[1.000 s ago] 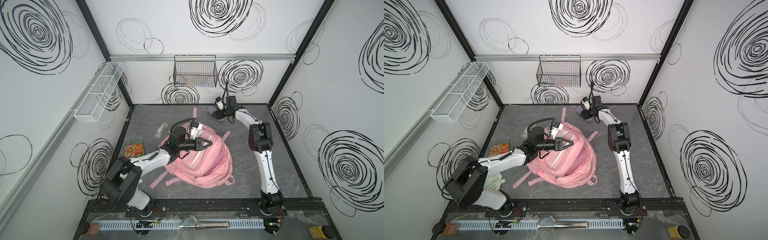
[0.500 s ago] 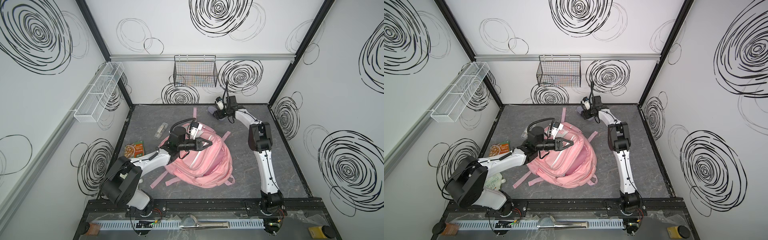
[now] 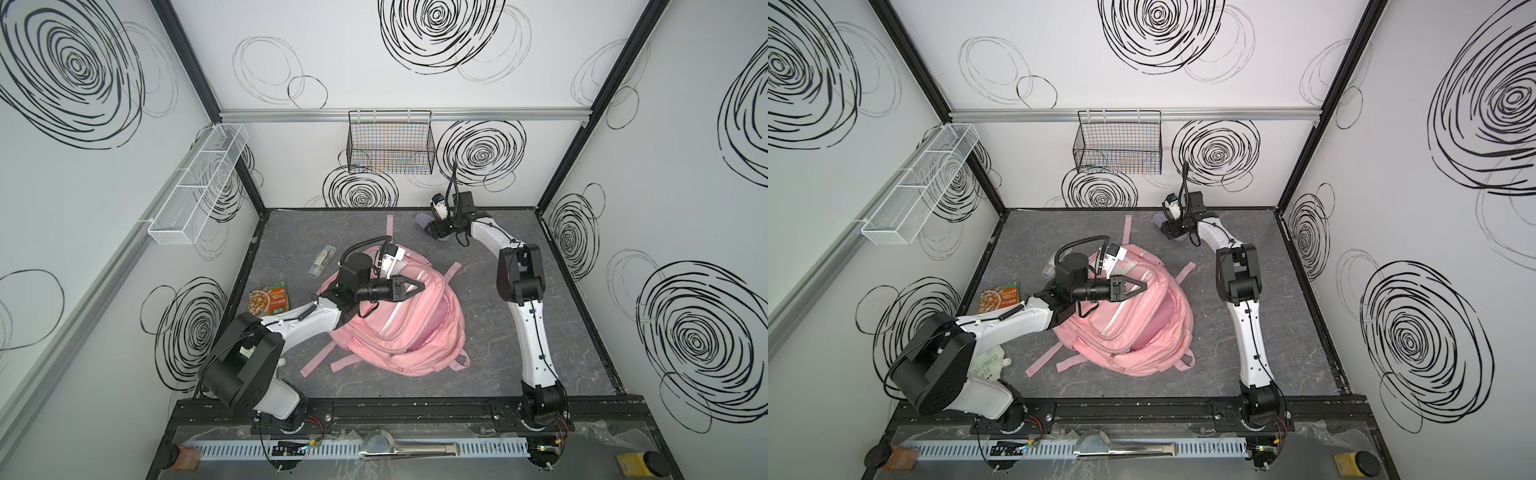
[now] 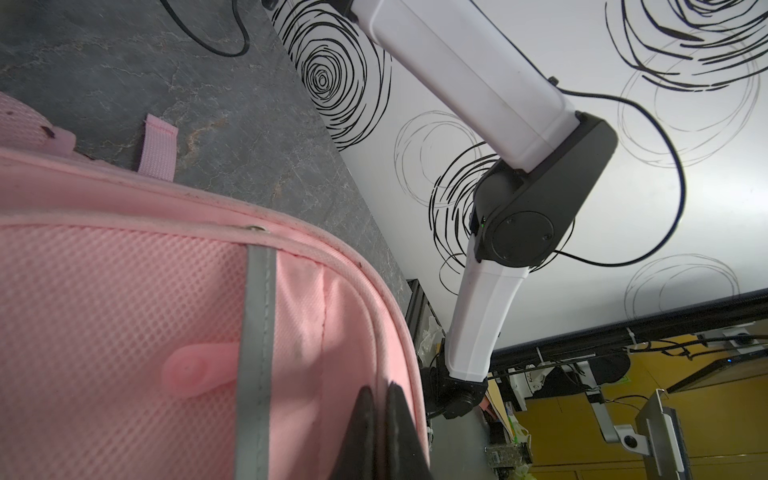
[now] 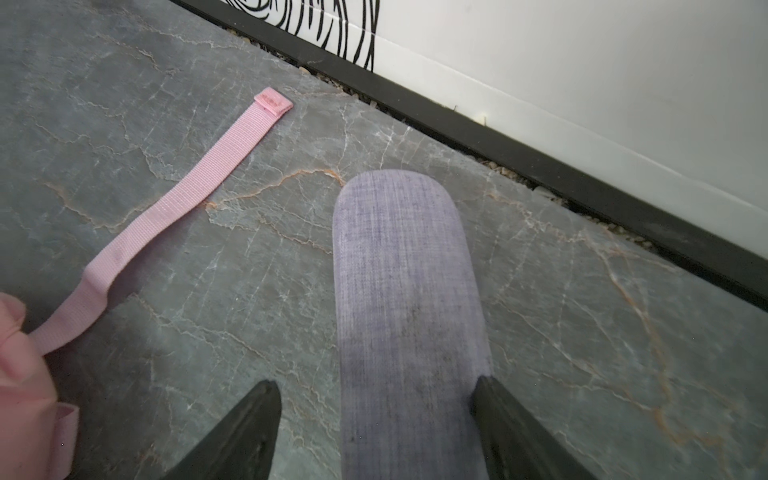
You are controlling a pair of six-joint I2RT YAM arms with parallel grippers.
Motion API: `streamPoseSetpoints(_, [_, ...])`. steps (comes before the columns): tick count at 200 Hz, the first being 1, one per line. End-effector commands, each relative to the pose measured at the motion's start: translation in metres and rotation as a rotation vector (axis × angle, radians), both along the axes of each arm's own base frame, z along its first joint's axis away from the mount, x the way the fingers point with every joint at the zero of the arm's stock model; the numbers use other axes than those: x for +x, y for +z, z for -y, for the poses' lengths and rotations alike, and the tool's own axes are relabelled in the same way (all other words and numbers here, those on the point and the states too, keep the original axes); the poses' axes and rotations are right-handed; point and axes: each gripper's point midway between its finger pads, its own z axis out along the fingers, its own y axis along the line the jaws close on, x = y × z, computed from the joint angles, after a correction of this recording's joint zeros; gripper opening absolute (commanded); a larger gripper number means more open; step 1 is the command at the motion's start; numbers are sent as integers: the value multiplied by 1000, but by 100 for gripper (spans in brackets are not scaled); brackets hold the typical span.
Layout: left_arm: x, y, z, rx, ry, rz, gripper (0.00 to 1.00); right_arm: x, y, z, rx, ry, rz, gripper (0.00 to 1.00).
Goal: Pack the student bag
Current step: 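Lower the right gripper over the lavender glasses case and close on it, then lift the glasses case with the right gripper and carry it to the backpack opening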
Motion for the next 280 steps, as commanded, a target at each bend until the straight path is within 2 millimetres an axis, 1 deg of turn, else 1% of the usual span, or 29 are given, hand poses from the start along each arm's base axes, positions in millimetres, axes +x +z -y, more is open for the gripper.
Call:
streamPoseSetpoints(1, [9, 10, 0, -16, 9, 37, 0, -3, -12, 2, 38, -13, -30, 79])
streamPoseSetpoints(13, [10, 10, 0, -16, 10, 36, 0, -1, -8, 5, 45, -29, -13, 80])
streamPoseSetpoints(40, [9, 10, 0, -16, 8, 35, 0, 1, -11, 8, 42, -38, -10, 82])
streamPoseSetpoints(41, [9, 10, 0, -16, 8, 35, 0, 1, -12, 8, 41, -38, -10, 83])
streamPoseSetpoints(44, [9, 10, 0, -16, 8, 35, 0, 1, -12, 9, 39, -39, -9, 90])
streamPoseSetpoints(49, [10, 9, 0, -15, 8, 34, 0, 0, -12, 8, 36, -37, -10, 92])
streamPoseSetpoints(65, [10, 9, 0, -16, 8, 32, 0, 0, -13, 8, 28, -33, -10, 93])
streamPoseSetpoints(92, [10, 7, 0, -14, 7, 26, 0, -1, -21, 13, 6, -39, -19, 93])
streamPoseSetpoints(126, [11, 6, 1, -13, 7, 25, 0, -3, -26, 10, 11, -20, -34, 91])
streamPoseSetpoints(157, [11, 6, 1, -14, 7, 26, 0, -3, -26, 8, 13, -15, -41, 89])
streamPoseSetpoints(202, [11, 7, 1, -16, 8, 25, 0, -2, -30, 17, -30, -51, -49, 87])
streamPoseSetpoints(222, [10, 8, 1, -18, 9, 28, 0, -3, -32, 17, -47, -51, -52, 87])
streamPoseSetpoints(236, [10, 8, 1, -18, 8, 26, 0, -5, -34, 17, -58, -53, -58, 85])
streamPoseSetpoints(255, [10, 8, 0, -18, 10, 28, 0, -5, -32, 17, -58, -52, -60, 79])
streamPoseSetpoints(280, [11, 8, 0, -16, 15, 30, 0, -5, -18, 16, -41, -51, -50, 72])
